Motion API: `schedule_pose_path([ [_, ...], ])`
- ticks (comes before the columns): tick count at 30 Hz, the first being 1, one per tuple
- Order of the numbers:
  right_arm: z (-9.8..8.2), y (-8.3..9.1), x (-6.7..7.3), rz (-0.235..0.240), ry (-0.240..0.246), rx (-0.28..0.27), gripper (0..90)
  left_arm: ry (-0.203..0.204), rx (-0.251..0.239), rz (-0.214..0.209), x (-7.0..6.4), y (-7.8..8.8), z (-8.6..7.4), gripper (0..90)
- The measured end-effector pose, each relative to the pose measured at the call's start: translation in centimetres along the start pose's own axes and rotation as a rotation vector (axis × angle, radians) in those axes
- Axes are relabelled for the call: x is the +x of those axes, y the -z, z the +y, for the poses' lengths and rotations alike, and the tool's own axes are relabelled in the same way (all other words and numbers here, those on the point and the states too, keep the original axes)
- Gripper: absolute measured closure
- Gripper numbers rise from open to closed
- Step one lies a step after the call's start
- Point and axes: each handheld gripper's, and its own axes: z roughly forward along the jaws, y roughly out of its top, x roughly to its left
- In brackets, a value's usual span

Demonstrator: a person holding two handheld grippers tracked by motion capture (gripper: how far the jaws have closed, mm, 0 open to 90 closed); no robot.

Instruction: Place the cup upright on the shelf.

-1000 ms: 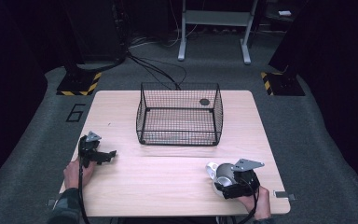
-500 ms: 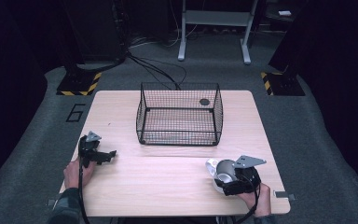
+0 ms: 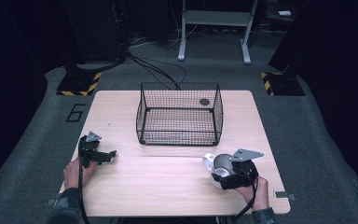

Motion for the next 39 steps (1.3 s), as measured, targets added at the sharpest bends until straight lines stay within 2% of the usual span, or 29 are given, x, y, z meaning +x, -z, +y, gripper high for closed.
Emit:
schedule_pose_path([
  [6,1.3,-0.4,-0.1,-0.002,0.008,-0.002,5.5,0.004,-0.014,0.005,0.0,-0.1,-0.1,0.4],
  [13,2.9,-0.8,-0.3,0.006,0.014,0.000,5.5,0.004,-0.013,0.003,0.0,-0.1,0.0,0.4],
  [14,3.1,-0.8,-0.2,0.007,0.004,0.005,5.5,0.004,-0.013,0.003,0.0,-0.1,0.0,0.4],
  [20,4.4,-0.9,-0.3,0.006,0.020,0.005,5.5,0.004,-0.013,0.003,0.0,-0.1,0.0,0.4],
  [26,5.6,-1.0,-0.5,0.006,0.005,-0.002,5.6,0.003,-0.013,0.003,0.0,-0.1,0.0,0.4],
  [39,8.3,-1.6,-1.1,0.007,0.022,-0.001,5.6,0.004,-0.013,0.003,0.0,-0.1,0.0,0.4],
])
